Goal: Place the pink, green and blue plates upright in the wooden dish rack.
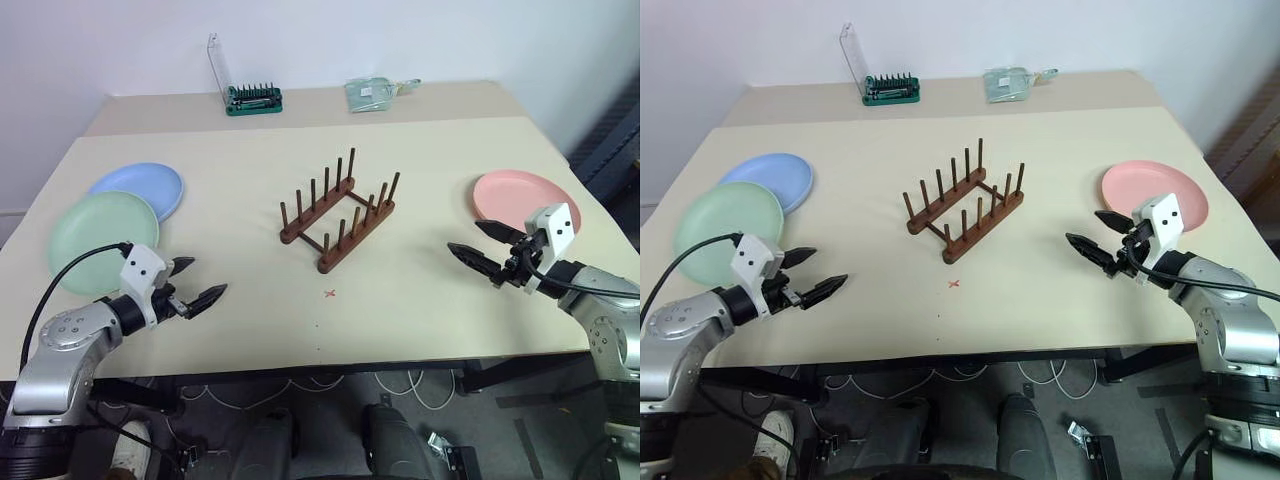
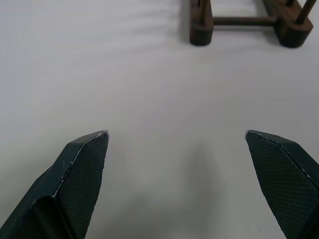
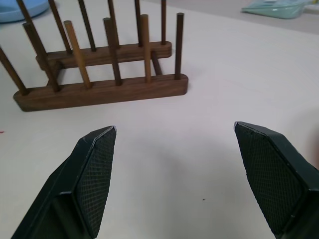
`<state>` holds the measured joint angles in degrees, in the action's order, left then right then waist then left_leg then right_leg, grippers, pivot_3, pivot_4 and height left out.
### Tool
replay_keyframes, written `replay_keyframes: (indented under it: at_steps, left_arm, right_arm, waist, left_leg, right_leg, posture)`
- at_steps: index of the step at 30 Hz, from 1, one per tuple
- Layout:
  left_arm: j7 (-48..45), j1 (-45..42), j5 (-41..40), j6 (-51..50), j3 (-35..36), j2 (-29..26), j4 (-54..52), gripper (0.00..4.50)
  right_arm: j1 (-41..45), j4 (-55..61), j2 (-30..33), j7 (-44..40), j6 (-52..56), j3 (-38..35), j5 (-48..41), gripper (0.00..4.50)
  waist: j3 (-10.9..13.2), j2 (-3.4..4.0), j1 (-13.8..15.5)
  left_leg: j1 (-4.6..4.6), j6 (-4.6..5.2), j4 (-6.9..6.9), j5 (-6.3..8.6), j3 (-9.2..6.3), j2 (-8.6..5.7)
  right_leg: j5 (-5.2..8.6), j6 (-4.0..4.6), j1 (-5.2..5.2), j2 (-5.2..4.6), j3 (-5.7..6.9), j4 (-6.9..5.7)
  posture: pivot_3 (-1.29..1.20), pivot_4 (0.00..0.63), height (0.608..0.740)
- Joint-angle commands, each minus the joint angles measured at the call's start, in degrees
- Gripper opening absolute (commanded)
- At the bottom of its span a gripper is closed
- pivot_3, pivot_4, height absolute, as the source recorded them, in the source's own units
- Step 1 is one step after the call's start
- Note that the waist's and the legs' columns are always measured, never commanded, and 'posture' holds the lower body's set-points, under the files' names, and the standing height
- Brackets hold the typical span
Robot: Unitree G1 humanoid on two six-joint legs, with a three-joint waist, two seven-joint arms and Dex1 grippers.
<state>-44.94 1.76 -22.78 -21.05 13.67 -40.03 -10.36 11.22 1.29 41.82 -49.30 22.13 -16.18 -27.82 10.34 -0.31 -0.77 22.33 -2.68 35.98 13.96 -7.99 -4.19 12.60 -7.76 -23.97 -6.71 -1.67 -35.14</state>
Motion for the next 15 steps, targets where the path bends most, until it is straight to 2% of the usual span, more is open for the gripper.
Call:
replay_keyframes:
  at_steps: [1, 9, 15]
  left_arm:
    - [0.8, 0.59, -0.5, -0.44, 0.81, 0.14, -3.54, 4.5]
    - [1.92, -1.02, -0.96, -4.16, -2.22, 0.42, -7.45, 4.5]
    - [1.29, -4.04, 0.15, -5.91, -9.01, 1.6, -9.07, 4.5]
  right_arm:
    - [1.24, 2.21, 0.37, 0.48, 0.72, -0.43, -0.61, 3.84]
    - [5.34, -0.69, -1.5, 0.9, -0.66, 2.21, 1.24, 3.84]
    - [1.62, 1.74, -1.25, 0.57, -1.52, 0.88, 1.1, 3.84]
  waist:
    - [0.0, 0.0, 0.01]
    - [0.01, -0.01, -0.02]
    - [0.0, -0.01, 0.2]
  left_leg:
    - [0.0, 0.0, 0.01, 0.0, 0.0, 0.0]
    - [0.01, 0.0, 0.0, 0.0, 0.0, 0.0]
    - [0.03, 0.0, 0.03, 0.0, 0.0, -0.03]
  right_leg:
    - [0.0, 0.0, 0.0, 0.0, 0.0, 0.0]
    - [0.0, 0.0, -0.01, 0.01, 0.01, 0.01]
    - [0.0, 0.0, 0.01, 0.0, 0.0, 0.02]
  posture:
    - [0.0, 0.15, 0.74]
    - [0.0, 0.15, 0.74]
    - [0.0, 0.15, 0.74]
